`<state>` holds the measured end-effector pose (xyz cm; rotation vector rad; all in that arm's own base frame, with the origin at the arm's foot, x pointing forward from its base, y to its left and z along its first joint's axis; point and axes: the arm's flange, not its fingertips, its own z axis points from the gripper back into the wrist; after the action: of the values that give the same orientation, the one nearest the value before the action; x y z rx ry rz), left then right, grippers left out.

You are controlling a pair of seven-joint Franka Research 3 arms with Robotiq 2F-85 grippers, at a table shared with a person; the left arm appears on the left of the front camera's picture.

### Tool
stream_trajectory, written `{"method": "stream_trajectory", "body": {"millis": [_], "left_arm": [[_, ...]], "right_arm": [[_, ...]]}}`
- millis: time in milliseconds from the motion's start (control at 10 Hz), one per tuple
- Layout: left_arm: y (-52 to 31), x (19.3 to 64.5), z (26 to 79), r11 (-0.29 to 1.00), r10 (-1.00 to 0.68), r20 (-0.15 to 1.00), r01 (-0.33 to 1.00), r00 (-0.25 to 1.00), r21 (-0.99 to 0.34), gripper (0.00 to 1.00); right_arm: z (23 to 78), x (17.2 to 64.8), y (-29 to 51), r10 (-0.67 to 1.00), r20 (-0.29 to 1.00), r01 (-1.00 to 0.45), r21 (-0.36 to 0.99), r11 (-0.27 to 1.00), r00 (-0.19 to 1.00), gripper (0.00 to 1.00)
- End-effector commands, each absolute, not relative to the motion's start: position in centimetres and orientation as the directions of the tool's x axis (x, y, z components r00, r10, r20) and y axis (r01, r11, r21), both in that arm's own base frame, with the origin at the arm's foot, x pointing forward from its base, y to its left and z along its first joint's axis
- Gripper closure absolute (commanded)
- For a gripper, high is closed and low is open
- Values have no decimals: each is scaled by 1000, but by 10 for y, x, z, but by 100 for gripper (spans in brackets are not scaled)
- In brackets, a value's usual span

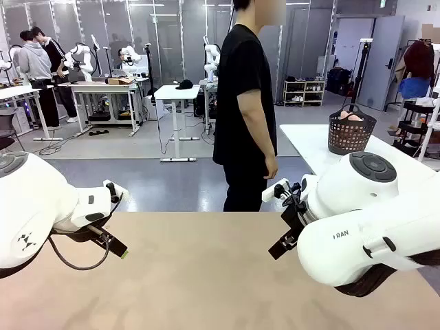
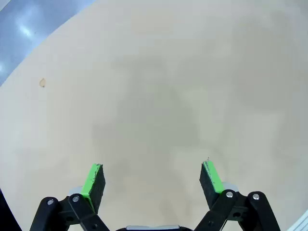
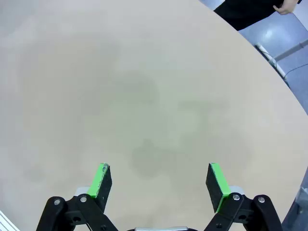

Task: Fold the towel.
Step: Grab the top end of the 100 cm Hotel Towel extended by the human.

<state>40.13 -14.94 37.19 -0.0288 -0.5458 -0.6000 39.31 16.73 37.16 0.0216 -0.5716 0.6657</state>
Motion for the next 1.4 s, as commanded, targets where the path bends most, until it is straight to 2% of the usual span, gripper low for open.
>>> {"method": "stream_trajectory", "body": {"millis": [0, 1000, 1300], "left_arm": [[-150, 401, 372, 829, -529, 496, 544, 689, 129, 0], [-150, 401, 372, 829, -530, 496, 544, 688, 129, 0], [-136, 423, 439, 843, -480, 524, 536, 703, 52, 0]], "right_arm": [[372, 393, 167, 578, 508, -589, -159, 792, 639, 0], [372, 393, 167, 580, 507, -591, -161, 791, 638, 0], [435, 417, 147, 535, 585, -572, -143, 808, 610, 0]]}}
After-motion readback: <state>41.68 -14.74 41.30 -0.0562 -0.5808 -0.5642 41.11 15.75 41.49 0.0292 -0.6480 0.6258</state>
